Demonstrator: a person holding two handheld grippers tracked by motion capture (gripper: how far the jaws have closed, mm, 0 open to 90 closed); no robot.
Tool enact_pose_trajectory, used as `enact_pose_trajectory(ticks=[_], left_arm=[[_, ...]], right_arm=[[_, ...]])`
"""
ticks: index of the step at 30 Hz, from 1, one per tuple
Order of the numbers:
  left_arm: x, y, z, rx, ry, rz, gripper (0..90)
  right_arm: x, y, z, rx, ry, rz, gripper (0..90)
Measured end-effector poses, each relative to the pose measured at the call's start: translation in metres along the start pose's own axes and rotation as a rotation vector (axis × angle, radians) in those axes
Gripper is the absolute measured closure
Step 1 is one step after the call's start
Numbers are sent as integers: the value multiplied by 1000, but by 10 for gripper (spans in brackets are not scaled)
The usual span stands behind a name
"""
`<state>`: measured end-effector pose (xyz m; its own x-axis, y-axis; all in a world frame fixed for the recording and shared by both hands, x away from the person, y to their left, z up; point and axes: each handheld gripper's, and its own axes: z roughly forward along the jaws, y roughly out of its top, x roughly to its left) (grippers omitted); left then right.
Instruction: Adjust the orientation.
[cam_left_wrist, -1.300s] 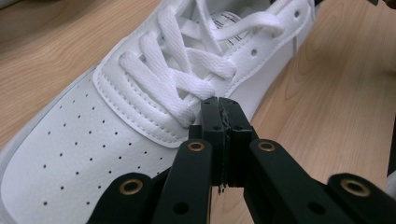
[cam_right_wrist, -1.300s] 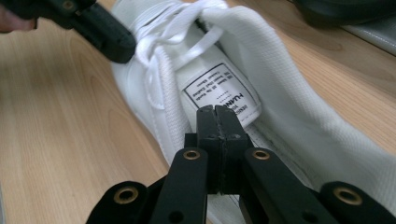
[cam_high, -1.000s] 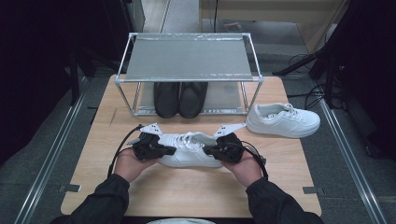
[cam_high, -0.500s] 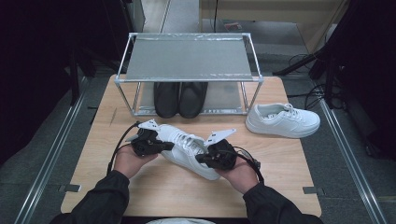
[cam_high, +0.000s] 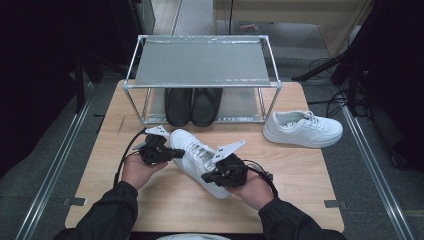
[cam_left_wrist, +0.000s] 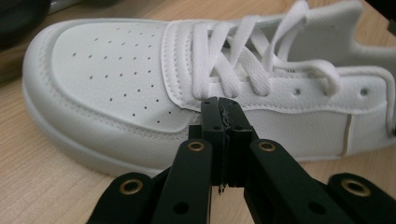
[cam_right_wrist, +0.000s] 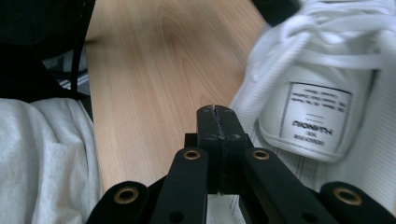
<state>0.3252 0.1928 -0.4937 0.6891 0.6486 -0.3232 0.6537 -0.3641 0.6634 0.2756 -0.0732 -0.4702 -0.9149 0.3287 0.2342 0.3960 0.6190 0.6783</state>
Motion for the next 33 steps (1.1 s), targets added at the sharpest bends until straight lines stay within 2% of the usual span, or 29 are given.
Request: enact_pose_trajectory(ticks=[2, 4, 6, 8, 11, 14, 17, 21, 24, 27, 30, 33], left_arm=[[3, 0, -1, -2, -7, -26, 900], [5, 0, -2, 0, -13, -47, 900], [5, 0, -4, 7, 3, -44, 900], [4, -1, -9, -10, -22, -46, 900], [0, -3, -15, -26, -28, -33, 900], [-2, -7, -13, -8, -21, -37, 900], [-3, -12, -10, 21, -9, -43, 898], [-6, -17, -9, 21, -10, -43, 893], [-9, -21, -9, -4, -24, -46, 872], [-10, -22, -5, 13, -24, -43, 880], [-11, -22, 0, 30, -23, -39, 882], [-11, -20, 3, 37, -22, -31, 884]], right_arm=[[5, 2, 3, 0, -18, -11, 900], [5, 3, 3, -11, -17, -1, 900], [0, 4, -2, -46, -31, 10, 900], [-10, 3, -10, -66, -66, 35, 900], [-25, 0, -24, -98, -105, 78, 900], [-41, -4, -36, -120, -142, 101, 900], [-53, -6, -39, -124, -161, 118, 900], [-65, -7, -30, -113, -154, 130, 900], [-69, -2, -17, -92, -137, 127, 900], [-70, 1, -5, -46, -163, 98, 900], [-70, 0, -3, -40, -152, 119, 900], [-67, 0, -2, -31, -142, 110, 900]])
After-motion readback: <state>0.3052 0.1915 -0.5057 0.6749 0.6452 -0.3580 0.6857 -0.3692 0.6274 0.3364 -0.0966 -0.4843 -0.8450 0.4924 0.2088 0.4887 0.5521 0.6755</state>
